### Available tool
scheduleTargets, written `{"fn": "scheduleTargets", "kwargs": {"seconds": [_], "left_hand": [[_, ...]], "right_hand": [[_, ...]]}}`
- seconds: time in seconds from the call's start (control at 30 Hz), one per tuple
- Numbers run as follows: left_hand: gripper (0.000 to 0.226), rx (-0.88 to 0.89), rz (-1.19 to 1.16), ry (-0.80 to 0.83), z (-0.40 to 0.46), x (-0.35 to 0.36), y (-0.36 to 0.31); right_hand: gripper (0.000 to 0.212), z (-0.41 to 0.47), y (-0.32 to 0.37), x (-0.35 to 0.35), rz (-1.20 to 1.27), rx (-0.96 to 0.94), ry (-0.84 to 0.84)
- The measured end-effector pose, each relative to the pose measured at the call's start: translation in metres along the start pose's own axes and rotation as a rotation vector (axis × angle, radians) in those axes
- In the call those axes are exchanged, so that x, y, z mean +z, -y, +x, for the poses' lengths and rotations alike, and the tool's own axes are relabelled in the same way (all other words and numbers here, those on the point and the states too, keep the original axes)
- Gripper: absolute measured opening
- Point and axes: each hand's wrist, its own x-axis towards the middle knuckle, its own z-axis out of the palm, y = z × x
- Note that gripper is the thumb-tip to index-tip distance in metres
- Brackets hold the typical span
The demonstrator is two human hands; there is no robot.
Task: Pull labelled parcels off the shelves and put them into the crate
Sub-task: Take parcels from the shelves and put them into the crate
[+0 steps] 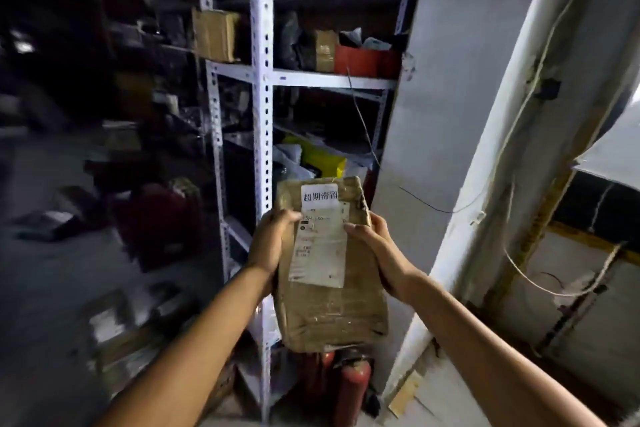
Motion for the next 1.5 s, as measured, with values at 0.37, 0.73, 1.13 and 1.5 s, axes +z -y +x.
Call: {"fn": "scheduleTargets", "kwargs": {"seconds": [0.37, 0.73, 1.13, 1.5], "left_hand": [[0.062, 0.165, 0.13, -0.375, -0.029, -0.179, -0.065], [0.058, 0.047, 0.255, -0.564, -0.043, -0.335, -0.103], [0.036, -0.324, 0.116, -0.701, 0.011, -0.45, -0.044], [0.036, -0.657, -0.013, -0.715, 0.136, -0.524, 0.099]], "right_hand": [[0.096, 0.068, -0.016, 0.186, 0.046, 0.031, 0.421], [0.104, 0.121, -0.048, 0.358, 0.062, 0.086, 0.599], [0.077, 0.197, -0.147, 0.456, 0.069, 0.362, 0.62], [0.062, 0.313, -0.293, 0.463, -0.034, 0.713, 0.534]]}}
